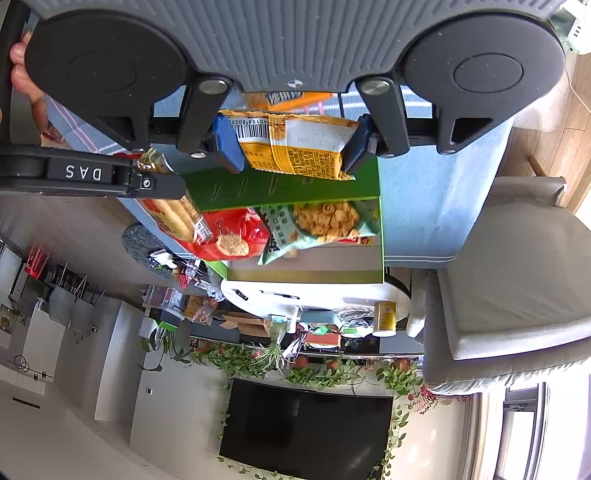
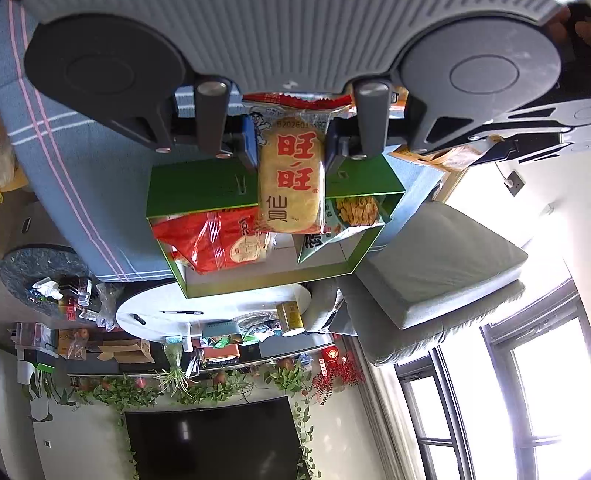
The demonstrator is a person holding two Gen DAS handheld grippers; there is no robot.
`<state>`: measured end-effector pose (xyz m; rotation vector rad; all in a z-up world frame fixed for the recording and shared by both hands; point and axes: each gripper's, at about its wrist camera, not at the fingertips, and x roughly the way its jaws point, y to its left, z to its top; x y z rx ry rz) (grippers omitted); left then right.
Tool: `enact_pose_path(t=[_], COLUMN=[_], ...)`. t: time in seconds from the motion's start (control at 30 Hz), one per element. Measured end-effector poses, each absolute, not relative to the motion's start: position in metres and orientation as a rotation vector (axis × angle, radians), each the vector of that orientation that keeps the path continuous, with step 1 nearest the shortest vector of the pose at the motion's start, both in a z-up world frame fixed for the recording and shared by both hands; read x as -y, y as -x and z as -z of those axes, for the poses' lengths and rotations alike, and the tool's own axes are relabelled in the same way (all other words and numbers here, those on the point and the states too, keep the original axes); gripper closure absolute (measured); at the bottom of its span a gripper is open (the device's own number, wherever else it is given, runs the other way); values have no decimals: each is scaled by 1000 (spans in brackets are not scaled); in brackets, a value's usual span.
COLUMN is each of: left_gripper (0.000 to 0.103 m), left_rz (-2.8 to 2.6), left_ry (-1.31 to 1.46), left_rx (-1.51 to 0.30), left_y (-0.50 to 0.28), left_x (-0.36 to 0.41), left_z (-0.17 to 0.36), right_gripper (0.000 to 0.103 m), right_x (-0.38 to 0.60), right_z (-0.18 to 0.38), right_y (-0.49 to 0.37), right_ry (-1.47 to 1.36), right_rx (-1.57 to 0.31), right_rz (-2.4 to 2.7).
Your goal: Organize snacks
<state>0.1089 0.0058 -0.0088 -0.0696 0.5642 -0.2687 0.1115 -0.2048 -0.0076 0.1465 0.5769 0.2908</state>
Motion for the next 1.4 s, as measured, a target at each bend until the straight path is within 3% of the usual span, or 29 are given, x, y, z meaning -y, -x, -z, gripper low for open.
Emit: enact_pose_path(t=[0.7, 1.4], left_gripper=[47, 47], left_rz=[251, 250], left_ry=[51, 105], left_rx=[-501, -605], left_y=[-214, -313], left_x=[7, 0], left_z=[-11, 40], right_gripper=[19, 19], right_x=[201, 194], right_z=[-16, 14], right_y=[-195, -272], right_ry=[-162, -251], right_rx=[-523, -630], right_rz=[-316, -307])
